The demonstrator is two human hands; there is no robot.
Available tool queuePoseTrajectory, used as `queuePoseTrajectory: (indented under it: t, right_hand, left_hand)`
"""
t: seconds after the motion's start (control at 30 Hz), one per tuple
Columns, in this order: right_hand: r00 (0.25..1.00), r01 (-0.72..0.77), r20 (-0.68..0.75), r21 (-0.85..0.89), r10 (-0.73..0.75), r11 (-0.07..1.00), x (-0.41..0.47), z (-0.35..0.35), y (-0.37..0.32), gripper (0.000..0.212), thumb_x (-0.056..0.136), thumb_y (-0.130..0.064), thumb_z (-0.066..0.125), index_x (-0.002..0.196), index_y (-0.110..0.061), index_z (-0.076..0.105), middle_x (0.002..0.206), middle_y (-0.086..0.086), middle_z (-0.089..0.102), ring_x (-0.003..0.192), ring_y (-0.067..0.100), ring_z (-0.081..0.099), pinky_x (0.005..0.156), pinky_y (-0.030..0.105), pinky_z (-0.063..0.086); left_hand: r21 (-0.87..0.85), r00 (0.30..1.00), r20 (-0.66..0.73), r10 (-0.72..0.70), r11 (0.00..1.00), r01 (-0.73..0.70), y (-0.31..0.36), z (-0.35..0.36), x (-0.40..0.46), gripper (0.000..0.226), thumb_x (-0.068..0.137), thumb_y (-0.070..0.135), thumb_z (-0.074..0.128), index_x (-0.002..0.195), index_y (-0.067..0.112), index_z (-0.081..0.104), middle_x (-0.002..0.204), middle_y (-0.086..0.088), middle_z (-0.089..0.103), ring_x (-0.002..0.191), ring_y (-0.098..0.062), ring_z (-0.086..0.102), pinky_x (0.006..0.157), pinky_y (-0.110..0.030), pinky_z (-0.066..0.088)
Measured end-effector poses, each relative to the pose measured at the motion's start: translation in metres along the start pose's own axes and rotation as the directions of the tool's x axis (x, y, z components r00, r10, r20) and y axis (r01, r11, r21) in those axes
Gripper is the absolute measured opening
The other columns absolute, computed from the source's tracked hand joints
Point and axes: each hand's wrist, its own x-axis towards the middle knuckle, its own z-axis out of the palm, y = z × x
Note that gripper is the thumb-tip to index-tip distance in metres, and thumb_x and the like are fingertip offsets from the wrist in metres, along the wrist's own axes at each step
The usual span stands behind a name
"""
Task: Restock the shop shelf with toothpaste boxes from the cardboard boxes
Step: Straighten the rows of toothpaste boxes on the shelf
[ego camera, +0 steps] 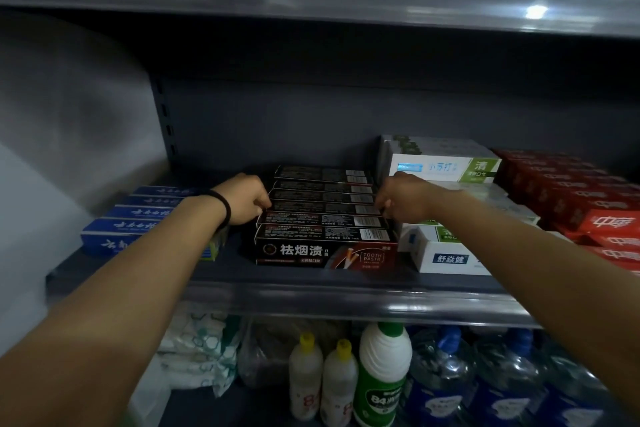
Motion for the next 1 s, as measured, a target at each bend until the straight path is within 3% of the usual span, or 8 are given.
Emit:
queuePoseTrajectory:
  t: [0.27, 0.43, 0.57, 0.77, 0.83, 0.9, 0.97, 1.0]
  right_hand:
    - [1.000, -0.005, 0.016, 0.002, 0.005, 1.000, -0.003, -0.008, 0.003, 0.028, 0.089, -0.009, 0.058, 0.113, -0.014, 0.071, 0.117, 0.003, 0.066, 0.109, 0.022, 0.056, 0.093, 0.032, 0.046]
    - [0.998, -0.048, -0.033, -0.031, 0.047, 0.998, 0.003, -0.016, 0.023, 0.023, 0.081, -0.008, 0.059, 0.100, -0.012, 0.073, 0.107, 0.005, 0.070, 0.102, 0.024, 0.062, 0.090, 0.041, 0.050]
    - [0.998, -0.058, -0.036, 0.032, 0.059, 0.998, 0.013, -0.022, 0.025, 0.026, 0.087, -0.005, 0.058, 0.108, -0.012, 0.071, 0.115, 0.004, 0.067, 0.109, 0.022, 0.058, 0.093, 0.035, 0.047]
    - [0.996, -0.079, -0.030, 0.055, 0.080, 0.995, 0.044, -0.021, 0.021, 0.027, 0.085, -0.002, 0.058, 0.111, 0.001, 0.066, 0.117, 0.014, 0.065, 0.111, 0.028, 0.058, 0.096, 0.042, 0.046]
    - [0.996, -0.088, -0.017, 0.055, 0.089, 0.995, 0.053, -0.018, 0.024, 0.027, 0.085, -0.001, 0.058, 0.112, 0.004, 0.065, 0.118, 0.016, 0.065, 0.112, 0.030, 0.057, 0.096, 0.044, 0.046]
    - [0.996, -0.084, 0.003, 0.065, 0.084, 0.994, 0.059, -0.013, 0.029, 0.021, 0.085, 0.002, 0.055, 0.103, 0.006, 0.066, 0.110, 0.015, 0.066, 0.108, 0.031, 0.059, 0.092, 0.041, 0.048]
    - [0.997, -0.075, 0.011, 0.072, 0.074, 0.995, 0.065, -0.006, 0.034, 0.014, 0.082, 0.005, 0.052, 0.084, -0.001, 0.064, 0.094, 0.012, 0.065, 0.099, 0.032, 0.061, 0.083, 0.036, 0.050]
    - [0.997, -0.072, 0.017, 0.078, 0.071, 0.994, 0.067, -0.003, 0.037, 0.019, 0.081, 0.006, 0.051, 0.083, -0.006, 0.066, 0.093, 0.011, 0.064, 0.098, 0.031, 0.061, 0.082, 0.036, 0.051]
  left_hand:
    - [0.000, 1.000, 0.012, -0.006, 1.000, 0.006, -0.002, 0.000, -0.001, 0.031, 0.090, 0.005, 0.055, 0.116, 0.017, 0.069, 0.112, 0.001, 0.069, 0.102, -0.013, 0.060, 0.085, -0.020, 0.043]
    - [-0.014, 0.999, -0.020, -0.046, 0.999, 0.046, -0.004, -0.006, 0.006, 0.033, 0.091, 0.003, 0.053, 0.119, 0.013, 0.067, 0.117, -0.003, 0.066, 0.107, -0.018, 0.059, 0.091, -0.023, 0.044]
    - [-0.030, 0.993, -0.043, -0.109, 0.994, 0.107, -0.007, -0.008, 0.023, 0.033, 0.090, 0.001, 0.051, 0.117, 0.010, 0.068, 0.117, -0.006, 0.066, 0.108, -0.022, 0.060, 0.096, -0.031, 0.047]
    - [-0.081, 0.988, -0.083, -0.131, 0.989, 0.124, -0.020, -0.008, 0.062, 0.026, 0.088, -0.002, 0.047, 0.104, -0.005, 0.067, 0.105, -0.016, 0.068, 0.103, -0.030, 0.061, 0.089, -0.035, 0.048]
    - [-0.071, 0.987, -0.103, -0.124, 0.991, 0.117, -0.020, -0.007, 0.073, 0.021, 0.087, -0.004, 0.045, 0.088, -0.007, 0.066, 0.091, -0.013, 0.067, 0.092, -0.026, 0.061, 0.079, -0.031, 0.047]
    - [-0.047, 0.986, -0.101, -0.132, 0.991, 0.128, -0.019, -0.004, 0.080, 0.027, 0.085, -0.006, 0.043, 0.064, 0.005, 0.055, 0.069, -0.004, 0.055, 0.079, -0.022, 0.053, 0.067, -0.025, 0.038]
    - [-0.034, 0.991, -0.074, -0.114, 0.993, 0.112, -0.021, 0.000, 0.088, 0.029, 0.084, -0.007, 0.044, 0.063, 0.010, 0.054, 0.067, -0.001, 0.052, 0.077, -0.023, 0.053, 0.066, -0.023, 0.034]
    - [-0.033, 0.993, -0.061, -0.099, 0.995, 0.097, -0.024, 0.003, 0.092, 0.026, 0.084, -0.006, 0.045, 0.067, 0.008, 0.059, 0.072, -0.003, 0.056, 0.080, -0.024, 0.055, 0.066, -0.023, 0.035]
